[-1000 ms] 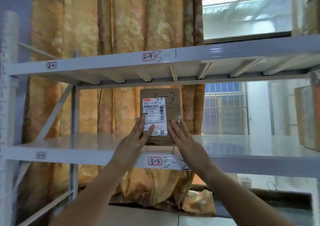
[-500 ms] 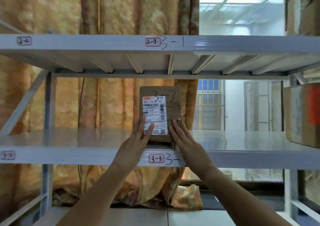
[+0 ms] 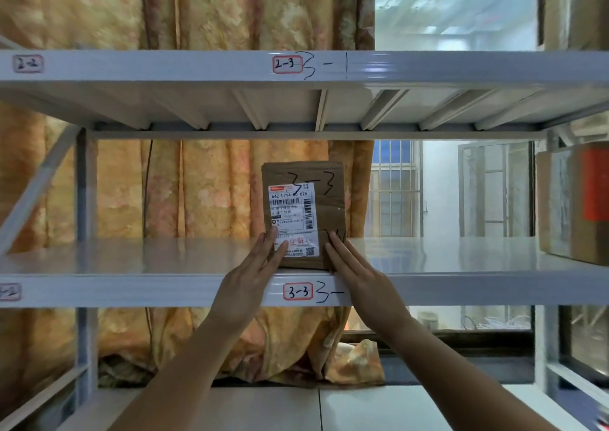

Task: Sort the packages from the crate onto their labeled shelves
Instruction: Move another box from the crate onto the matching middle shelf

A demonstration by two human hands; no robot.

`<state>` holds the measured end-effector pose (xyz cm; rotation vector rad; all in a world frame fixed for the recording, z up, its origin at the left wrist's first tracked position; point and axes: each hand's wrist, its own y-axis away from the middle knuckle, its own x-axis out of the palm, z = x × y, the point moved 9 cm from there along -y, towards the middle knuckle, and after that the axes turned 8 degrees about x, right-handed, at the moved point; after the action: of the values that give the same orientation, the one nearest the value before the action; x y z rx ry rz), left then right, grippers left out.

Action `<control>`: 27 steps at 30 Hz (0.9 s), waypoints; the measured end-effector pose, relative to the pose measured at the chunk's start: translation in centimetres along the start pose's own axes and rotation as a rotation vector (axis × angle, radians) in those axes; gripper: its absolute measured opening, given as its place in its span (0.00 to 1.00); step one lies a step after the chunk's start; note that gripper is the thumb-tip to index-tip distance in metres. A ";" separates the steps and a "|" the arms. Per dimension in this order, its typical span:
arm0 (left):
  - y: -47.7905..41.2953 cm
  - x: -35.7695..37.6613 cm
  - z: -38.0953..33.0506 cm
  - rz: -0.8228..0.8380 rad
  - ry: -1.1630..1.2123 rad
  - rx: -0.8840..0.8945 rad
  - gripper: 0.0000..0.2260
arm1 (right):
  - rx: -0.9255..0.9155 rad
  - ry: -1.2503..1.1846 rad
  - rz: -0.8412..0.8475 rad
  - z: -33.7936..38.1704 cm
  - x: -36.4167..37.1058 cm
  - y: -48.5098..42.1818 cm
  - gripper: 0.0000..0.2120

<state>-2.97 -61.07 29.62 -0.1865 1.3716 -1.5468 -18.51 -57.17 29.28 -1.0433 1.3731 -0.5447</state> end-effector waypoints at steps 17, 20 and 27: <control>1.0 1.6 -0.5 0.224 -0.295 -0.065 0.24 | 0.020 0.134 -0.008 0.0 1.2 1.3 0.23; 0.6 1.5 -0.7 0.304 -0.317 -0.105 0.28 | 0.030 0.137 0.013 0.0 1.1 1.3 0.23; 0.8 -1.0 -1.7 0.408 -0.399 -0.139 0.29 | -0.148 0.148 -0.029 2.0 -0.8 2.4 0.22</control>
<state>-3.23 -59.10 28.87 -0.2669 1.1142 -1.0114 -17.32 -54.82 27.41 -1.1631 1.5487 -0.5570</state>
